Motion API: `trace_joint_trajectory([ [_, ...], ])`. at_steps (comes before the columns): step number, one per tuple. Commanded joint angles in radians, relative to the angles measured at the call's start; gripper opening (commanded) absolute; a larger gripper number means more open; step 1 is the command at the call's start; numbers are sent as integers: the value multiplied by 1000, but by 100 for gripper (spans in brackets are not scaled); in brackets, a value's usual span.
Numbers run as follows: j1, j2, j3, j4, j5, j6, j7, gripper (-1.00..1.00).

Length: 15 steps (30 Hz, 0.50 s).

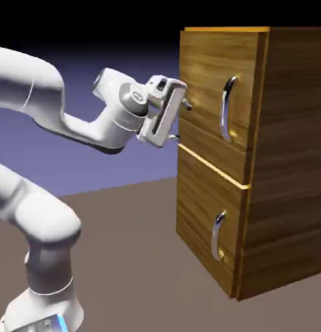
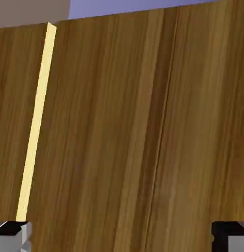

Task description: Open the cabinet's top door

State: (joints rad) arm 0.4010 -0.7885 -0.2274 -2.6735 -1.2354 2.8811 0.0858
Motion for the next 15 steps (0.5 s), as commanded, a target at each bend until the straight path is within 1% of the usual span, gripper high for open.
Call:
trace_joint_trajectory([
  [1, 8, -14, -21, 3, -44, 3, -32, 0],
  [15, 114, -212, -319, 51, -653, 47, -484, 0],
])
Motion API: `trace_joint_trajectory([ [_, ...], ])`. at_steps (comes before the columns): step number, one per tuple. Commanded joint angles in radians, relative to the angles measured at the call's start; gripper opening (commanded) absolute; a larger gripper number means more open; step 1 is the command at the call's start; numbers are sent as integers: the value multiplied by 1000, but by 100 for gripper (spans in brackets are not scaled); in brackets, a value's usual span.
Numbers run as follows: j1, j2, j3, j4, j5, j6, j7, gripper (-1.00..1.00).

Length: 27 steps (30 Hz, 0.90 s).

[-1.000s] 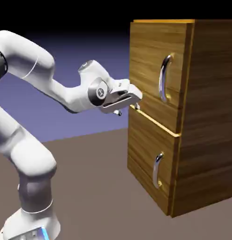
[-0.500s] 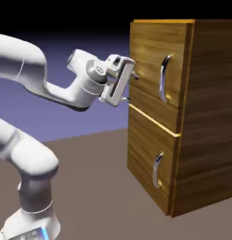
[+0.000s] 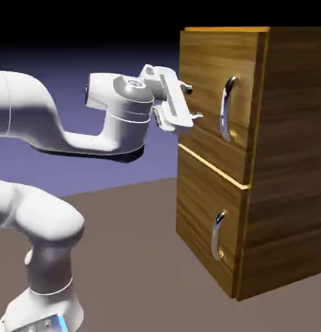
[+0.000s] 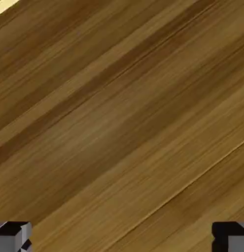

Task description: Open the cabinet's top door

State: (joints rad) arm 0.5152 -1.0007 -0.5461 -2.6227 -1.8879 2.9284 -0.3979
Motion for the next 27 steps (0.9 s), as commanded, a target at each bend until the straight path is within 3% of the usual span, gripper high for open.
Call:
trace_joint_trajectory([
  [1, 8, -14, -21, 3, -44, 3, -32, 0],
  [11, 86, -157, -239, 31, -460, 35, -342, 0],
  [19, 292, -107, -353, 126, -541, -51, -303, 0],
  [20, 292, -107, -353, 126, -541, -52, -303, -100],
  [27, 75, -165, -159, -43, -396, -169, -306, -100],
])
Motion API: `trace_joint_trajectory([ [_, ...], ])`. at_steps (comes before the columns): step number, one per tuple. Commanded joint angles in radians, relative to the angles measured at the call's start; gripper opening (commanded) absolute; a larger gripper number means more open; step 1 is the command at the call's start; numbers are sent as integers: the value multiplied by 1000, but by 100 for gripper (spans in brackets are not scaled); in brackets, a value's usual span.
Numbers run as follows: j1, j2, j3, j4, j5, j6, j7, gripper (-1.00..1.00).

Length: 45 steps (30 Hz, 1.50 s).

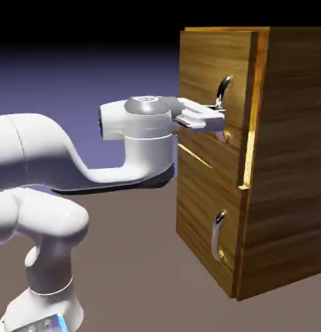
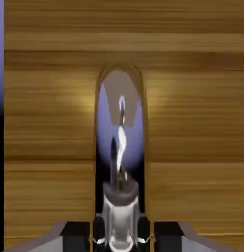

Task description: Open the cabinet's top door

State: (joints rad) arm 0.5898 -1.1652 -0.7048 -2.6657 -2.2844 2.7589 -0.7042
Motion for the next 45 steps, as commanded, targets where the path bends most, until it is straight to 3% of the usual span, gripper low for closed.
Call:
trace_joint_trajectory([
  [1, -35, -14, 36, -28, 33, -18, -5, -100],
  [11, -273, -196, 397, -240, 436, -208, -109, -100],
  [24, -273, -356, 866, -319, 954, -549, -213, -100],
  [35, -282, -277, 1265, -199, 1306, -879, -192, -100],
  [45, -516, -110, 1618, 104, 1573, -1230, -158, -100],
])
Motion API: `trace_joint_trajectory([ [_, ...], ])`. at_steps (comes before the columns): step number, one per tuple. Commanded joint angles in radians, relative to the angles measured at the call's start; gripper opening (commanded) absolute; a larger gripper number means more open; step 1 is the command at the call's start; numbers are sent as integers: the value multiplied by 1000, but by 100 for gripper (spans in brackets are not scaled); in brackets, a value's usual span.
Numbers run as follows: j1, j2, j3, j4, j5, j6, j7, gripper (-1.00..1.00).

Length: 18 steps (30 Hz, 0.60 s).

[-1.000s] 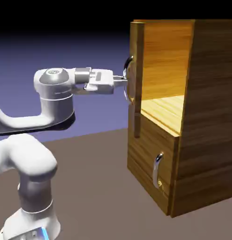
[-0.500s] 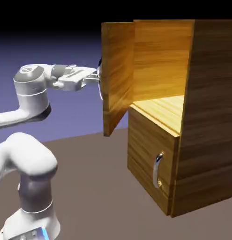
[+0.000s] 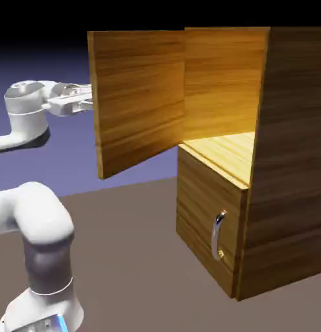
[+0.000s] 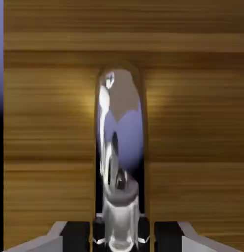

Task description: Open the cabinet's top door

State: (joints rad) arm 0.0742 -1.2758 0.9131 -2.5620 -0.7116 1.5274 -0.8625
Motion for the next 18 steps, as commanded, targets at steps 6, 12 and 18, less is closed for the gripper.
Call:
trace_joint_trajectory([
  [6, -208, 58, 160, 217, 96, -188, -4, -100],
  [12, -422, 78, 283, 435, 157, -357, -28, -100],
  [18, -597, 72, 363, 615, 188, -489, -63, 100],
])
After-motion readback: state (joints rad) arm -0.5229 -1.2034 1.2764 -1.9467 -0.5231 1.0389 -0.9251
